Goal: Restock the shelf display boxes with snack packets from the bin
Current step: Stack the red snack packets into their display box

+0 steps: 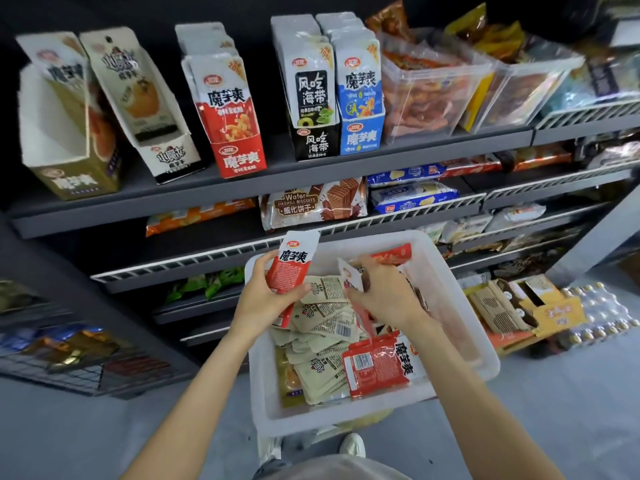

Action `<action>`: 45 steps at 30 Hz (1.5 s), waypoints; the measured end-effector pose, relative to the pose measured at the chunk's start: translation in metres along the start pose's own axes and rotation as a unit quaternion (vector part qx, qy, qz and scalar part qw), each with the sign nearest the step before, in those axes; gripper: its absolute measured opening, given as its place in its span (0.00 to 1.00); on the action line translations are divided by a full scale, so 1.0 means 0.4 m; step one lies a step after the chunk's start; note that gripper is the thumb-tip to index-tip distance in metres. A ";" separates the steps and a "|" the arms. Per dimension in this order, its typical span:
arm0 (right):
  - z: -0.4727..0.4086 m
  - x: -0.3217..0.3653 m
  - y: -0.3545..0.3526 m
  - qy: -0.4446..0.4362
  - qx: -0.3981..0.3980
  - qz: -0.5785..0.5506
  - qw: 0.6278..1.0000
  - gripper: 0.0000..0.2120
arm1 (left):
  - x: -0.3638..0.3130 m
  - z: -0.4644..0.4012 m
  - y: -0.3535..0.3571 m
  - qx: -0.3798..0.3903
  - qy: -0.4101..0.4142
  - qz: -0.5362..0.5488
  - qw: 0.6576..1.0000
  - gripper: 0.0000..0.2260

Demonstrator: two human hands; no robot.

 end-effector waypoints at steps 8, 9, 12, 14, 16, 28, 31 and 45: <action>-0.024 0.072 -0.100 -0.032 -0.106 -0.293 0.950 0.10 | -0.088 -0.003 -0.081 -0.019 -0.007 0.231 0.973 0.11; -0.037 0.096 -0.124 -0.040 -0.112 -0.363 0.924 0.11 | -0.108 -0.006 -0.097 -0.024 0.003 0.252 0.967 0.11; -0.088 0.160 -0.176 -0.055 -0.145 -0.473 0.867 0.15 | -0.192 -0.018 -0.151 -0.022 0.074 0.277 0.958 0.10; -0.120 0.189 -0.200 -0.052 -0.181 -0.477 0.859 0.18 | -0.253 -0.038 -0.190 -0.023 0.127 0.278 0.952 0.10; -0.149 0.218 -0.220 -0.067 -0.214 -0.429 0.875 0.18 | -0.309 -0.068 -0.221 -0.022 0.149 0.280 0.948 0.10; -0.233 0.347 -0.196 -0.095 -0.092 -0.201 0.971 0.28 | -0.483 -0.235 -0.289 -0.063 0.171 0.257 0.949 0.05; -0.252 0.369 -0.209 -0.114 -0.130 -0.202 0.964 0.18 | -0.514 -0.264 -0.285 -0.051 0.172 0.241 0.954 0.04; -0.340 0.368 -0.342 -0.075 -0.236 -0.454 0.856 0.04 | -0.473 -0.323 -0.268 -0.187 0.266 0.011 0.946 0.08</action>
Point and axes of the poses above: each hand's wrist, its own z-axis away from the middle knuckle, its own y-axis out of the palm, x = y × z, the point moved 3 cm from there along -z, towards the middle knuckle, and after that the axes turned 8 degrees about z, right-handed, at the moved point
